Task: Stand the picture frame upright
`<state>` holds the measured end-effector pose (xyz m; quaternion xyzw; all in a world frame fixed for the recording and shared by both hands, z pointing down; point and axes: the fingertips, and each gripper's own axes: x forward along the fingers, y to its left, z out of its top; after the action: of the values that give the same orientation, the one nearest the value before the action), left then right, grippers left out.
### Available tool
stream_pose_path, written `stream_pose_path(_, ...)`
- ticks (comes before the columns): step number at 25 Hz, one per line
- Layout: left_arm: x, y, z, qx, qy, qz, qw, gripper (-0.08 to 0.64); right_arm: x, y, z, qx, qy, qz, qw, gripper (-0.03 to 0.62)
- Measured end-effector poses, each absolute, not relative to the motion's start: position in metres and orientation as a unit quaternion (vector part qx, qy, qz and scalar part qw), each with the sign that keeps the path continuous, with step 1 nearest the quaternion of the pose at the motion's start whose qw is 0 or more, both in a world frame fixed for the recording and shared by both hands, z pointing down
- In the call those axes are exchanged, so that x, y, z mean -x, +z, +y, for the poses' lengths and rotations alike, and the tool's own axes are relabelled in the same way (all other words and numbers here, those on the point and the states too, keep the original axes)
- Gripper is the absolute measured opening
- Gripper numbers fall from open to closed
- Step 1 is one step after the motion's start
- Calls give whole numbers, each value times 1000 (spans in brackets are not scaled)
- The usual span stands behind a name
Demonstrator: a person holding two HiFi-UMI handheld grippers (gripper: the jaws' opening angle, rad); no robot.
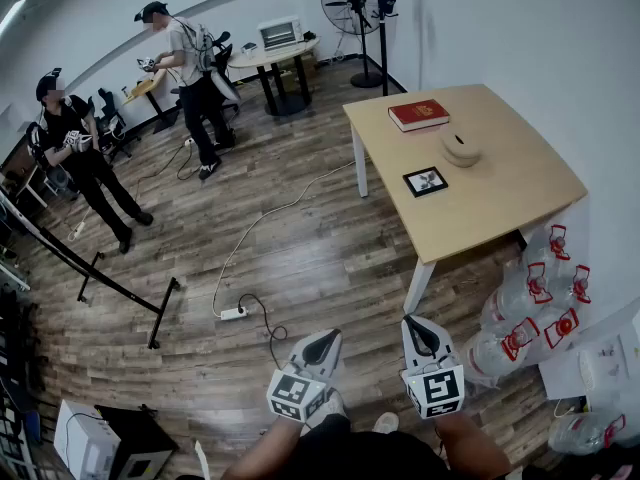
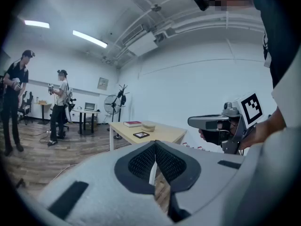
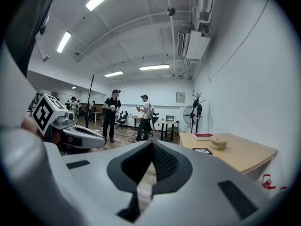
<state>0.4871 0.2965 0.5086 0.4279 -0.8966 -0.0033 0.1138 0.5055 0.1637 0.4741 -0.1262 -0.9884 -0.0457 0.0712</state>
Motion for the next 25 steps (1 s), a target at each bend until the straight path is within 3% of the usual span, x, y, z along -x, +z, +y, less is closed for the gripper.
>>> stream_pose_path(9,-476,505,324,-436,-3,-893,115,3,-492,468,184,102,-36,-992,69,9)
stream_pose_path(25,-378,491,383,-469,-15,-878,96,3,-403,452,215,63,59,-995,45,9)
